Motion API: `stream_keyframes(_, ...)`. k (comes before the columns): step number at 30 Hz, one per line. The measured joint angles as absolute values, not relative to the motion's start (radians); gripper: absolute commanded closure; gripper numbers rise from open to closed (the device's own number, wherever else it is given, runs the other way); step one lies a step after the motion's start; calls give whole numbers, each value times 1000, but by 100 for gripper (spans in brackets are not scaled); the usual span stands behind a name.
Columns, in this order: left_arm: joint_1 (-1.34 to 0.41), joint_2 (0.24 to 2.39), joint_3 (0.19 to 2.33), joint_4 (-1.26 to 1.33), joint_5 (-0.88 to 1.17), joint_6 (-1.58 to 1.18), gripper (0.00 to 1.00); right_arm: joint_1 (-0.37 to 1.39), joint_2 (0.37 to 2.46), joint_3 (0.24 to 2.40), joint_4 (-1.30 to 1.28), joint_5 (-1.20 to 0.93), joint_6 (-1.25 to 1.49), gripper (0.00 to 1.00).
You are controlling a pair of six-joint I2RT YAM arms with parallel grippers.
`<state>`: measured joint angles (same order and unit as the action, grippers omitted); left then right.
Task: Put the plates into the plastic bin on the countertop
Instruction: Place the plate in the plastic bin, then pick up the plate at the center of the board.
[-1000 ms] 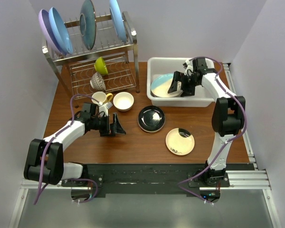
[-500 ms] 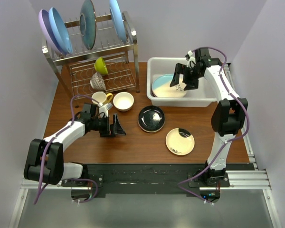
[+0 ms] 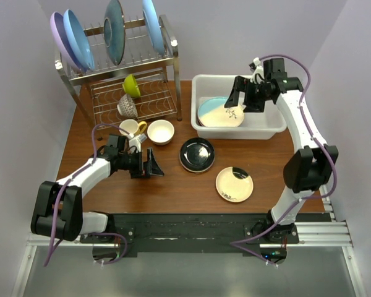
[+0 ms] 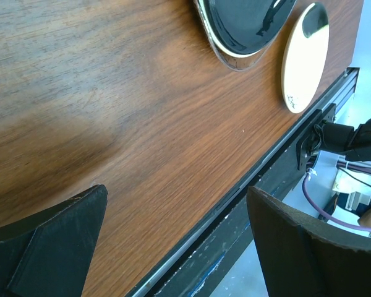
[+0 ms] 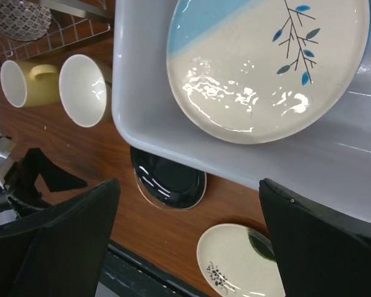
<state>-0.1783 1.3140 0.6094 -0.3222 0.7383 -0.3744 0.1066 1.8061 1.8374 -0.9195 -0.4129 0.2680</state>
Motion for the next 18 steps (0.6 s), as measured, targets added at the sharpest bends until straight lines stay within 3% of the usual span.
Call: stream_keyframes(18,-179,1261,609,-313,753,-384,0,107,1371,1263,-799,-444,332,3)
